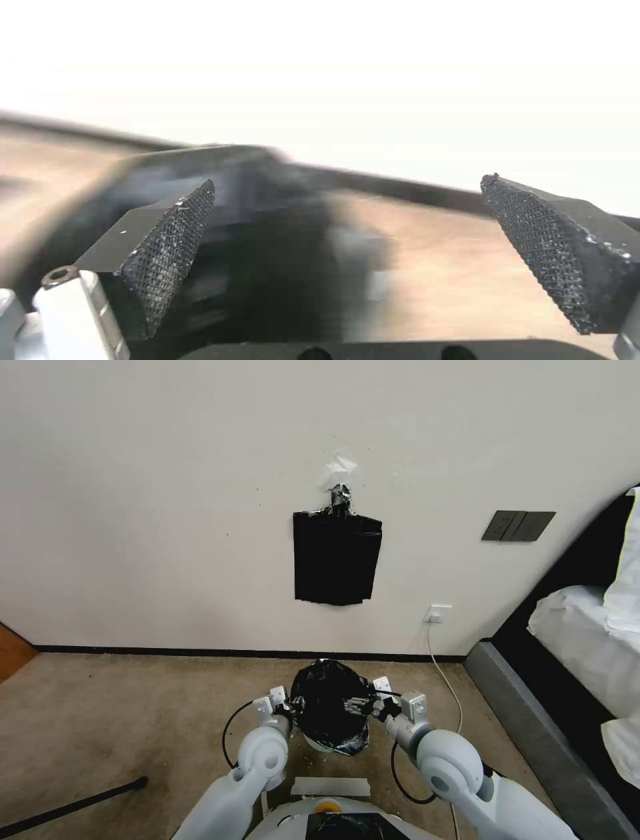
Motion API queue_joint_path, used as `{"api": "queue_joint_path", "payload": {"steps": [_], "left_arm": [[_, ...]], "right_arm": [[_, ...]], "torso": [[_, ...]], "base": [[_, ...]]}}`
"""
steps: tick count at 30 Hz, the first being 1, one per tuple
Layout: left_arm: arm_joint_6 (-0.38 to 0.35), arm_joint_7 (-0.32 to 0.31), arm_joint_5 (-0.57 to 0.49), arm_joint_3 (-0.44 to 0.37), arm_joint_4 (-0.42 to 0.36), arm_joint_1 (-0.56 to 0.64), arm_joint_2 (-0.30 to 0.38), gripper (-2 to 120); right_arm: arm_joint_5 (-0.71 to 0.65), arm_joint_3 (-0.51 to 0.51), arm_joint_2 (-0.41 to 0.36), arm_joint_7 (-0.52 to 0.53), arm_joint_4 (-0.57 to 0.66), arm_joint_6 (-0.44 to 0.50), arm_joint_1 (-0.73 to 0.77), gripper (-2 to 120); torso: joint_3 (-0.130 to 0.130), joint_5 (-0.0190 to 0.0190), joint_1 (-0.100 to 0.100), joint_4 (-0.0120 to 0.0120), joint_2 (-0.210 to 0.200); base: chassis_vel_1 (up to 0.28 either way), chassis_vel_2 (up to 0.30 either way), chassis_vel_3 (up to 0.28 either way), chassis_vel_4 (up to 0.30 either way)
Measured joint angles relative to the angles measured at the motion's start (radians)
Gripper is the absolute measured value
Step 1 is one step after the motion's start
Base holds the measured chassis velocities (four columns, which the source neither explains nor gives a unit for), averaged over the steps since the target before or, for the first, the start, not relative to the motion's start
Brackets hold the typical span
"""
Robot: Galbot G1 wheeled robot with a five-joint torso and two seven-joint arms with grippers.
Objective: Place a trash bag onto the trash bin.
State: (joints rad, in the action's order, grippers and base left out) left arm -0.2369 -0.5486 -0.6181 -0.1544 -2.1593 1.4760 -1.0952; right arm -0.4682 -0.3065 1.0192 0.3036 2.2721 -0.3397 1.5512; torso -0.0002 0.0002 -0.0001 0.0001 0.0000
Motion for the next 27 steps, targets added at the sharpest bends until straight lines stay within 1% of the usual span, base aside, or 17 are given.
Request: {"api": "queue_joint_path", "payload": {"steps": [1,2,4,5,6,7,8,9,11,13,14,16,18,27], "left_arm": [[0.000,0.000,0.000,0.000,0.000,0.000,0.000,80],[0.037,0.045,0.056,-0.026,0.002,0.035,0.003,84],[0.137,0.147,0.208,-0.096,0.015,0.119,-0.007,93],[0.137,0.147,0.208,-0.096,0.015,0.119,-0.007,93],[0.220,0.208,0.322,-0.148,0.025,0.181,-0.033,98],[0.291,0.247,0.389,-0.186,0.026,0.233,-0.065,99],[0.339,0.269,0.426,-0.209,0.025,0.272,-0.090,99],[0.339,0.269,0.426,-0.209,0.025,0.272,-0.090,99],[0.437,0.311,0.494,-0.251,0.025,0.347,-0.146,100],[0.498,0.333,0.534,-0.274,0.025,0.390,-0.182,100],[0.498,0.333,0.534,-0.274,0.025,0.390,-0.182,100],[0.548,0.347,0.568,-0.284,0.028,0.416,-0.206,100],[0.559,0.348,0.575,-0.285,0.030,0.419,-0.211,100],[0.562,0.344,0.576,-0.283,0.032,0.416,-0.213,100]], "right_arm": [[0.000,0.000,0.000,0.000,0.000,0.000,0.000,100],[0.017,-0.030,0.011,-0.008,-0.014,0.032,0.021,100],[0.092,-0.117,0.050,-0.037,-0.059,0.132,0.069,100],[0.092,-0.117,0.050,-0.037,-0.059,0.132,0.069,100],[0.151,-0.175,0.101,-0.066,-0.077,0.215,0.104,100],[0.183,-0.200,0.143,-0.091,-0.080,0.271,0.140,100],[0.208,-0.208,0.169,-0.108,-0.081,0.308,0.166,100],[0.208,-0.208,0.169,-0.108,-0.081,0.308,0.166,100],[0.293,-0.216,0.235,-0.142,-0.087,0.400,0.228,100],[0.355,-0.216,0.285,-0.158,-0.089,0.462,0.269,100],[0.355,-0.216,0.285,-0.158,-0.089,0.462,0.269,100],[0.398,-0.213,0.330,-0.172,-0.089,0.517,0.297,100],[0.404,-0.213,0.338,-0.175,-0.089,0.525,0.302,100],[0.405,-0.208,0.340,-0.176,-0.086,0.528,0.301,100]], "torso": [[0.000,0.0000,0.000,0.0000,0.000],[0.000,-0.0006,0.000,-0.0001,0.000],[0.000,-0.0002,0.000,-0.0001,0.000],[0.000,-0.0002,0.000,-0.0001,0.000],[0.000,-0.0003,0.000,0.0000,0.000],[0.000,-0.0003,0.000,-0.0003,0.000],[0.000,-0.0002,0.000,-0.0001,0.000],[0.000,-0.0002,0.000,-0.0001,0.000],[0.000,-0.0002,0.000,0.0000,0.000],[0.000,-0.0003,0.000,-0.0001,0.000],[0.000,-0.0003,0.000,-0.0001,0.000],[0.000,-0.0002,0.000,-0.0003,0.000],[0.000,-0.0004,0.000,-0.0002,0.000],[0.000,-0.0002,0.000,-0.0001,0.000]], "base": [[0.000,0.000,0.000,0.000],[0.000,0.000,0.000,0.000],[0.000,0.000,0.000,0.000],[0.000,0.000,0.000,0.000],[0.000,0.000,0.000,0.000],[0.000,0.000,0.000,0.000],[0.000,0.000,0.000,0.000],[0.000,0.000,0.000,0.000],[0.000,0.000,0.000,0.000],[0.000,0.000,0.000,0.000],[0.000,0.000,0.000,0.000],[0.000,0.000,0.000,0.000],[0.000,0.000,0.000,0.000],[0.000,0.000,0.000,0.000]]}}
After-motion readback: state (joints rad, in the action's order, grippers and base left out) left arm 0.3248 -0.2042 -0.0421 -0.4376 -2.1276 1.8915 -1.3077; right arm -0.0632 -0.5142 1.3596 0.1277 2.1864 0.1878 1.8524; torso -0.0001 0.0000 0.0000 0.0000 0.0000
